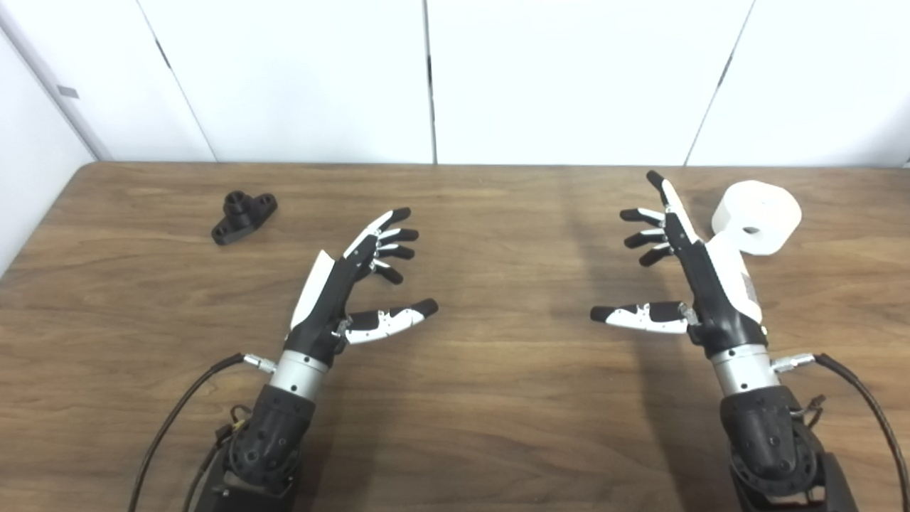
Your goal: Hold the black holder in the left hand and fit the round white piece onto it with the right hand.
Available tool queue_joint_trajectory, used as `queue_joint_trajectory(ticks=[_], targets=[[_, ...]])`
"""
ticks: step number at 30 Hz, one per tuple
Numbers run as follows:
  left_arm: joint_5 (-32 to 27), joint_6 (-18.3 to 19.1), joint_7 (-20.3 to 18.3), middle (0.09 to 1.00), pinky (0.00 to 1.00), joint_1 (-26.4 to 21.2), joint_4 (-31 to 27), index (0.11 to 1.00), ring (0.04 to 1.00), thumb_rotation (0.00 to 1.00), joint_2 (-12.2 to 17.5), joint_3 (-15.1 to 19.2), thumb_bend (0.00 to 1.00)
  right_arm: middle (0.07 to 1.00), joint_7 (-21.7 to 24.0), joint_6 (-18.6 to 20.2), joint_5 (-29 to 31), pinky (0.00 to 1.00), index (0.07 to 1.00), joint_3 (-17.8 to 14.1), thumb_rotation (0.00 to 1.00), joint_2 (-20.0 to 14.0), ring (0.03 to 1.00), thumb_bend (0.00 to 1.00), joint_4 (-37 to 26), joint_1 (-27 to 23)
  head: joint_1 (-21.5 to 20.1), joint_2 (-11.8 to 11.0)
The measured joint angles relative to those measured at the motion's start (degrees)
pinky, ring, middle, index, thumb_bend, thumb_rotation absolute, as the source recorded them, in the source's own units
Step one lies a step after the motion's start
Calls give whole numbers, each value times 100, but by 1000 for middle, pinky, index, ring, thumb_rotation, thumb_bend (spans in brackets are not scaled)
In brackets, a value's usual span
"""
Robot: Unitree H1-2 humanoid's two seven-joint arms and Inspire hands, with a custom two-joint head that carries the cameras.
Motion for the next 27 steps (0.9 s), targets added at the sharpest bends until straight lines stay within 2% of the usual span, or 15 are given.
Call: queue_joint_trajectory(ticks=[13,15,16,17,19,20,24,27], targets=[[0,0,-6,797,571,0,2,884,738,123,12,-3,754,774,-6,-3,-15,523,937,5,123,0,658,749,27,0,79,-18],[1,0,-14,799,572,0,5,878,737,115,12,-9,754,772,-7,-6,8,522,915,3,112,0,656,751,29,0,376,-192],[1,0,-17,799,572,0,11,877,736,114,11,-14,754,771,-14,-13,18,521,912,2,109,0,656,751,37,0,378,-194],[4,-3,-17,800,559,-1,29,868,734,120,10,-23,756,772,-26,-28,23,517,905,-2,106,0,657,751,59,0,639,-341],[31,-17,-9,802,550,-1,101,860,734,138,-5,-50,757,773,-48,-80,45,509,896,-18,96,-1,660,751,116,15,861,-457],[64,-57,5,803,552,0,154,855,735,146,-19,-70,753,772,-68,-129,70,504,890,-31,83,-3,659,753,134,37,1131,-588],[216,-173,89,813,580,23,321,843,747,156,-109,-173,739,777,-131,-389,216,509,877,-118,16,-29,661,760,340,108,1458,-747],[402,-174,142,804,559,29,325,820,733,181,-158,-211,748,783,-137,-396,295,526,878,-161,3,-61,669,762,372,160,1757,-923]])
